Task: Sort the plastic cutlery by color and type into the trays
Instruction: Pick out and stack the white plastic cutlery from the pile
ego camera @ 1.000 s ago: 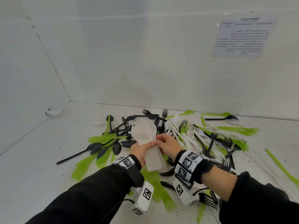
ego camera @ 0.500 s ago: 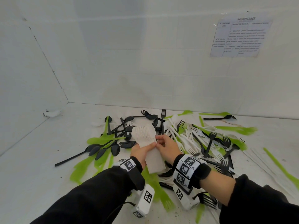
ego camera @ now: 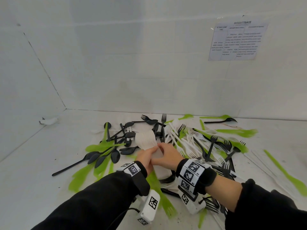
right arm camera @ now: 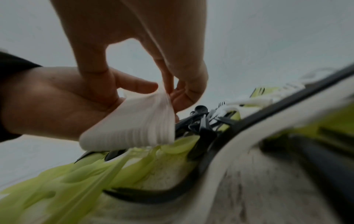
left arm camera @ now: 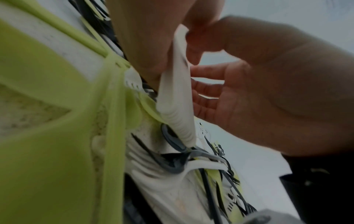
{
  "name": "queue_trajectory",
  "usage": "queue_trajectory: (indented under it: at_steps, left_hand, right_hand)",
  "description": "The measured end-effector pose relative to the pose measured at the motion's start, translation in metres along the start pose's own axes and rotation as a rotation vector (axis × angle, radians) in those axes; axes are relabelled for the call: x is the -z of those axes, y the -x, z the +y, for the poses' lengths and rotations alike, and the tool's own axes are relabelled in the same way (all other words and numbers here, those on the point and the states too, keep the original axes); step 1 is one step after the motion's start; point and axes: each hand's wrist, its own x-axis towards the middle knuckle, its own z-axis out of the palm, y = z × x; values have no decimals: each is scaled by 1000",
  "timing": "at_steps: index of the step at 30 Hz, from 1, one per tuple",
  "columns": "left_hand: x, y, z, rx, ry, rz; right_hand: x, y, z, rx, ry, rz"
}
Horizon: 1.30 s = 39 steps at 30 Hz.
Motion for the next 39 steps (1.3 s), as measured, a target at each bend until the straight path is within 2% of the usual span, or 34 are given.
queue_trajectory:
  at_steps: [3,7,11,14,17,23,27,33,36,39]
  left_hand:
    - [-10,6,0,49,5,-29]
    - [-30,20,-6,39,8,-142]
    - [-70,43,-19,-1,-51,-270]
    - [-108,58,-34,-51,-123,-302]
    - [-156,72,-58,-104,-189,-331]
    - [-274,124,-117,-109,-214,-556]
    - [-349,138,-158,-198,-398,-599]
    - [-396,127,-198,-291,-1086,-563]
    - [-411,130,-208,-236,-1238,-548]
    - [-422,124,-214,-192,-1244,-525]
  right_hand:
    - [11,7,-1,-30,78,65]
    - [34,26,-3,-9,156,114]
    - [67,44,7,-41,202,216]
    - [104,66,21,-61,230,251]
    - [152,95,46,-81,269,289]
    - [274,171,115,-112,351,309]
    - [364,220,166,-168,453,344]
    - [446,247,232,-308,644,180]
    - [459,241,263,-332,735,79]
    - [459,226,286,-330,805,-55]
